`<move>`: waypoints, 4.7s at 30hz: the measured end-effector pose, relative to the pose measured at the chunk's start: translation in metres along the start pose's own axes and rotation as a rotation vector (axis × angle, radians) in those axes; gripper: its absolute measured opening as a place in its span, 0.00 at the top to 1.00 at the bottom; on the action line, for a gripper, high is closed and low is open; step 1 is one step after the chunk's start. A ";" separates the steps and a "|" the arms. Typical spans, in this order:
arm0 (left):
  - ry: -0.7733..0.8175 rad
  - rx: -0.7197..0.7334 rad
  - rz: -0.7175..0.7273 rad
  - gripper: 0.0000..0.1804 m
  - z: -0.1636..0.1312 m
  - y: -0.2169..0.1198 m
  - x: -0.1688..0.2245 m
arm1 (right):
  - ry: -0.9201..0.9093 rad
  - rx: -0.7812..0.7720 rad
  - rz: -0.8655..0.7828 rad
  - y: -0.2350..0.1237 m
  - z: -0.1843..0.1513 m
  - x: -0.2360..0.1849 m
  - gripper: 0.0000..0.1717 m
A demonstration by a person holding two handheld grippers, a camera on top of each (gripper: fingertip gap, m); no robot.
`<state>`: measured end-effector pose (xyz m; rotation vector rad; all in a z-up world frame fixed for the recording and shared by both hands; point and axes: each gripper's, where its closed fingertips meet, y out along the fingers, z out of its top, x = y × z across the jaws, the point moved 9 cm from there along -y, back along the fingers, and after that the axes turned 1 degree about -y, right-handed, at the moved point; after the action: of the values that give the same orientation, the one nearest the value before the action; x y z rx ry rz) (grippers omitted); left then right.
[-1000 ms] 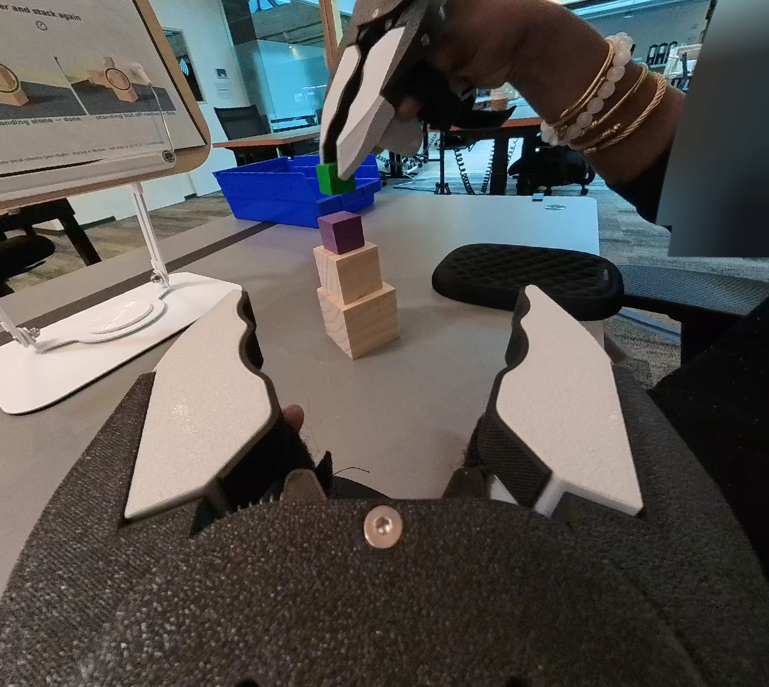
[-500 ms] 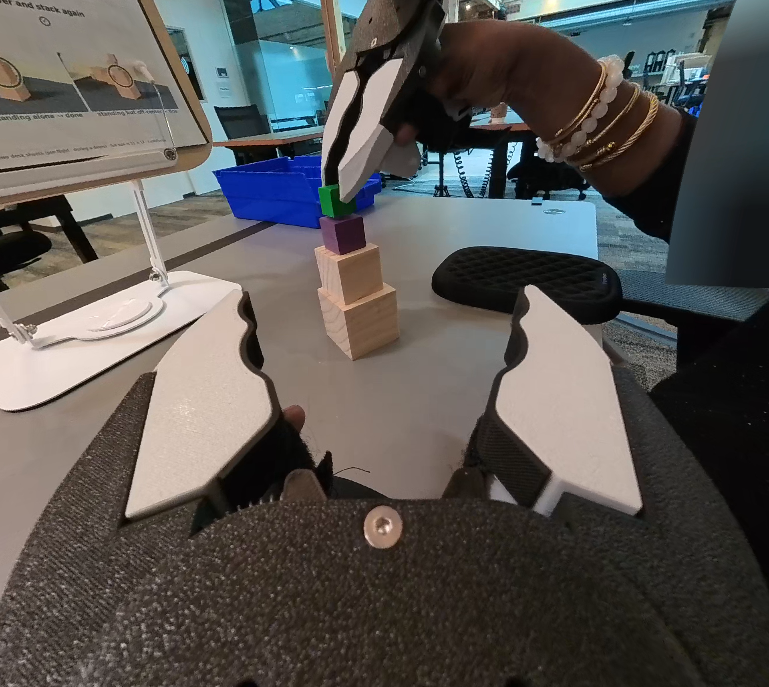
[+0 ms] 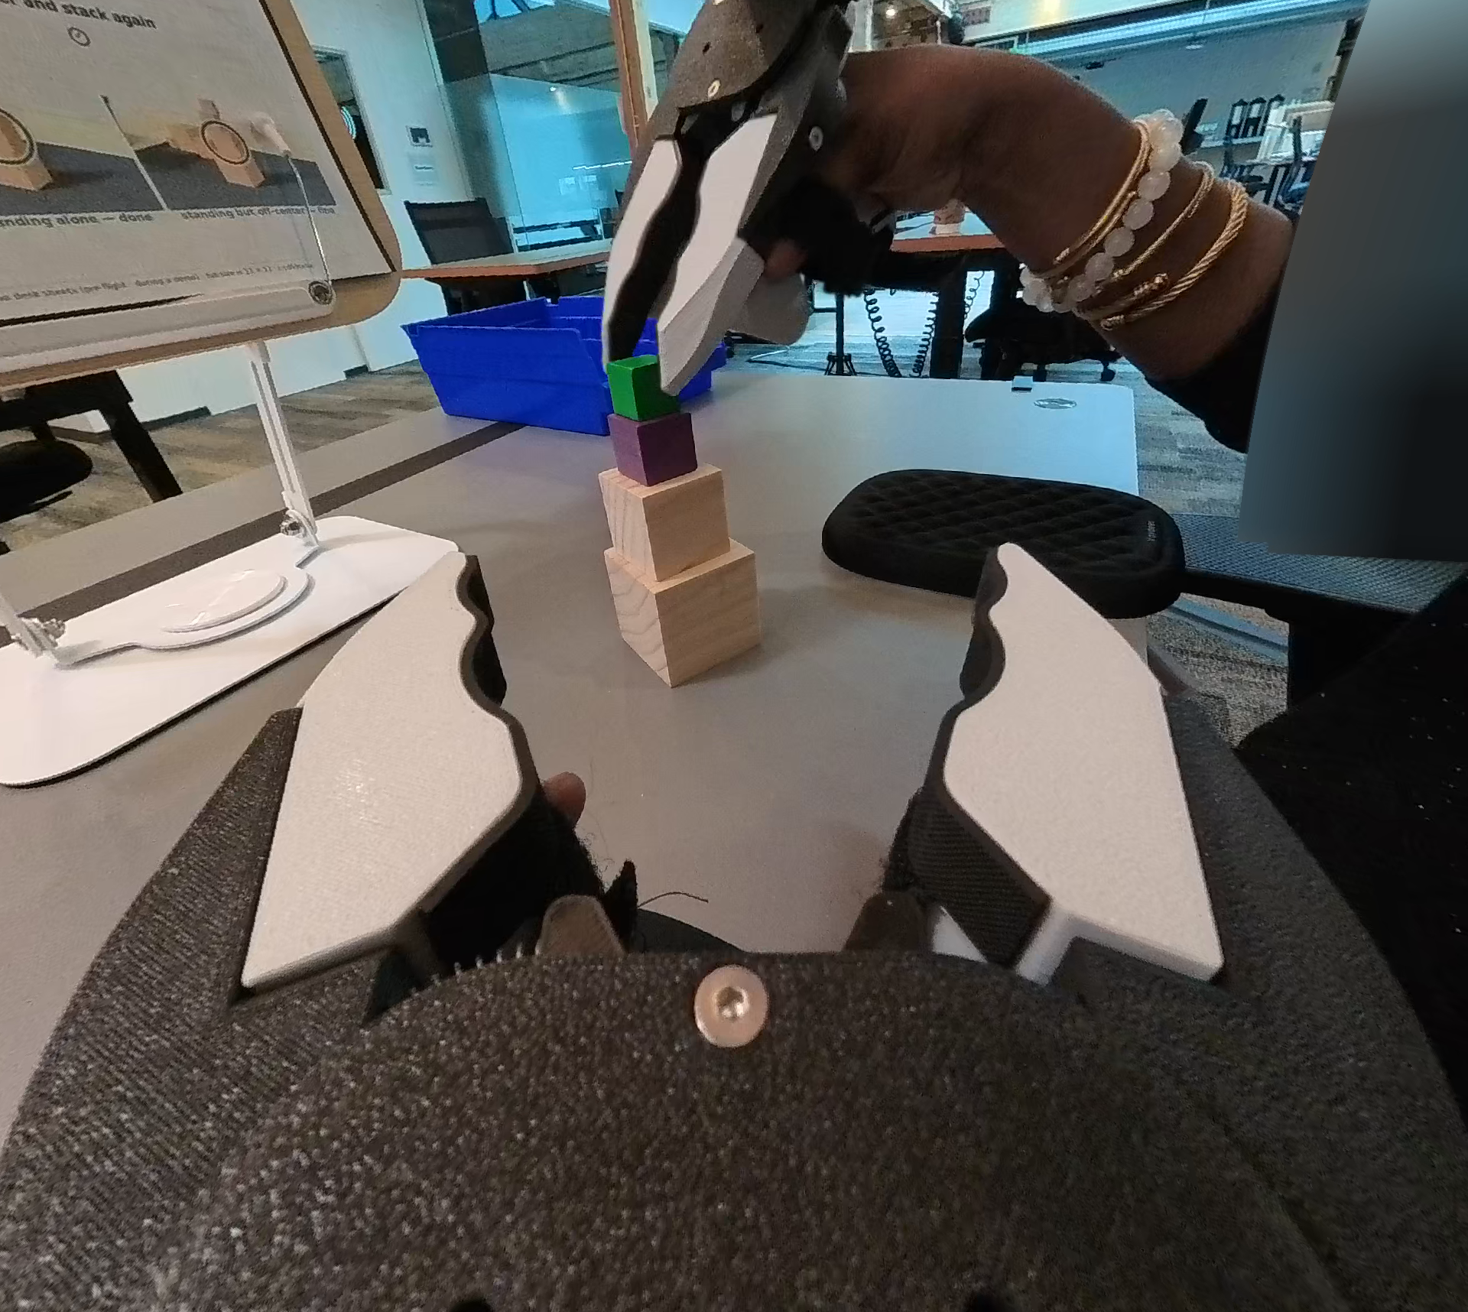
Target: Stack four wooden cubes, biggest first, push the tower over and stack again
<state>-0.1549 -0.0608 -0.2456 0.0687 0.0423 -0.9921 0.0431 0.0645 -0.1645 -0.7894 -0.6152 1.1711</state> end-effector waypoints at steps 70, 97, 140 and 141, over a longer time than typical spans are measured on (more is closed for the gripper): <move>-0.019 -0.008 0.106 0.19 -0.001 0.001 -0.004 | -0.291 0.476 0.385 0.057 -0.070 0.034 1.00; -0.008 -0.013 0.107 0.20 -0.001 0.002 -0.003 | 0.060 0.940 -0.201 -0.022 -0.094 -0.012 0.16; 0.643 -1.284 -0.897 0.60 0.018 0.195 -0.039 | 0.306 0.891 -0.593 -0.014 -0.159 -0.068 0.20; 0.638 -1.308 -0.901 0.58 0.015 0.196 -0.038 | 0.304 0.889 -0.592 -0.014 -0.159 -0.068 0.21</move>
<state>-0.0118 0.0762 -0.2202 -0.9092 1.3869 -1.6195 0.1546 -0.0377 -0.2487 0.0028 -0.0194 0.6389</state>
